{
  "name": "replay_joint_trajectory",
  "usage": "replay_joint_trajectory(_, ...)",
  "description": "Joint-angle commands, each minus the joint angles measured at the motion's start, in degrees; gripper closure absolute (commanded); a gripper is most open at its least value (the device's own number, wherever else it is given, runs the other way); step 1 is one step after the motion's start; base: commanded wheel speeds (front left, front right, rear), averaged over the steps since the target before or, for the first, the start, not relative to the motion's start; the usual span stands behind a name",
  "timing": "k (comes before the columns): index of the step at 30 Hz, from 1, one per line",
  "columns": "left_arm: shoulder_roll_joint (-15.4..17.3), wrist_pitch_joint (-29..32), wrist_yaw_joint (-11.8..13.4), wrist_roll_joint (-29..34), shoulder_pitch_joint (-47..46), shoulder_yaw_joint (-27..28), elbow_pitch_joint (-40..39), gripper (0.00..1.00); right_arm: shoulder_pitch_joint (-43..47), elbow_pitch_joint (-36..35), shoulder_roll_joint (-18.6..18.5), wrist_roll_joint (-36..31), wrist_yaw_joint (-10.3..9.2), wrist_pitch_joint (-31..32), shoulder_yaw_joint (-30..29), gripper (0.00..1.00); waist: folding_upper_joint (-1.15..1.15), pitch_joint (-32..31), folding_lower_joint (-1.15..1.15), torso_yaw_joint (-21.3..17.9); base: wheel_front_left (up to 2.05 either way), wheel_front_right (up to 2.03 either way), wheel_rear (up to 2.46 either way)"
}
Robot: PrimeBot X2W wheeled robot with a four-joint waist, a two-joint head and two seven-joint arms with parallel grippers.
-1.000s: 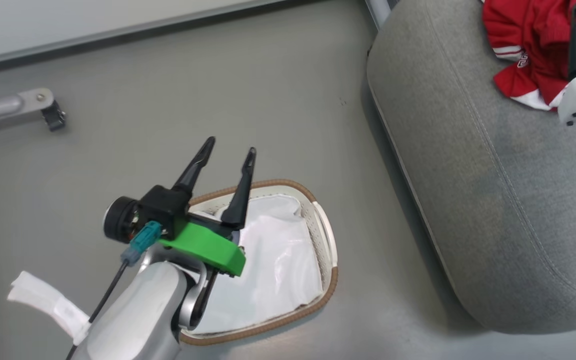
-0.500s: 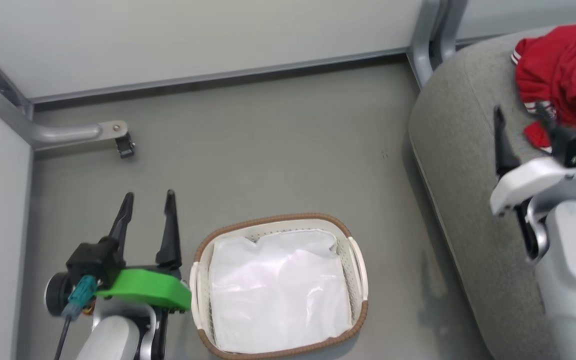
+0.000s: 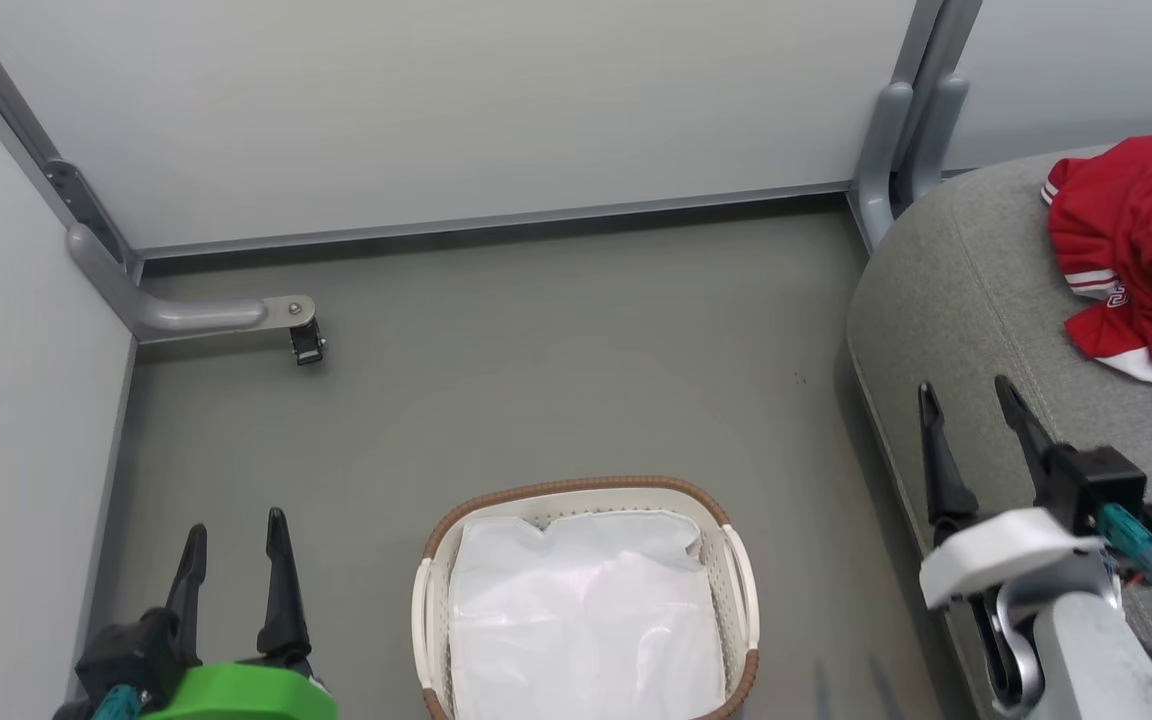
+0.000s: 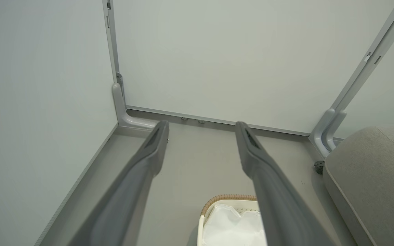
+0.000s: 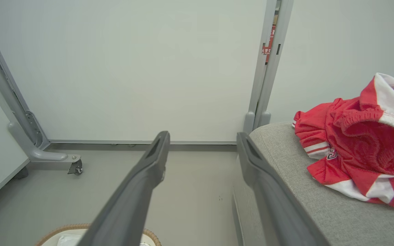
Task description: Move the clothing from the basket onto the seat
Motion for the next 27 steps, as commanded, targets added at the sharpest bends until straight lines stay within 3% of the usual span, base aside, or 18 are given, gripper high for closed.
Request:
replay_joint_trajectory(1,-0.5,-0.2,-0.5,0.4,1.5,0.6,-0.2,0.0,2.1,-1.3,-0.2,2.4,-0.08,-0.2,0.6,0.0,0.0,-0.6,0.01,0.3,0.0,0.0,0.0)
replay_joint_trajectory(8,-1.8,-0.2,-1.5,2.0,4.2,2.3,-0.8,0.0,8.7,-6.1,-0.2,6.9,-0.08,-0.3,2.9,0.0,0.0,-1.9,0.01,0.8,0.0,0.0,0.0)
replay_joint_trajectory(27,-4.0,-0.2,-3.4,3.4,6.0,2.9,1.1,0.0,12.4,-4.3,-0.2,7.4,-0.08,-0.3,6.9,0.0,0.0,-4.2,0.01,0.8,0.0,0.0,0.0)
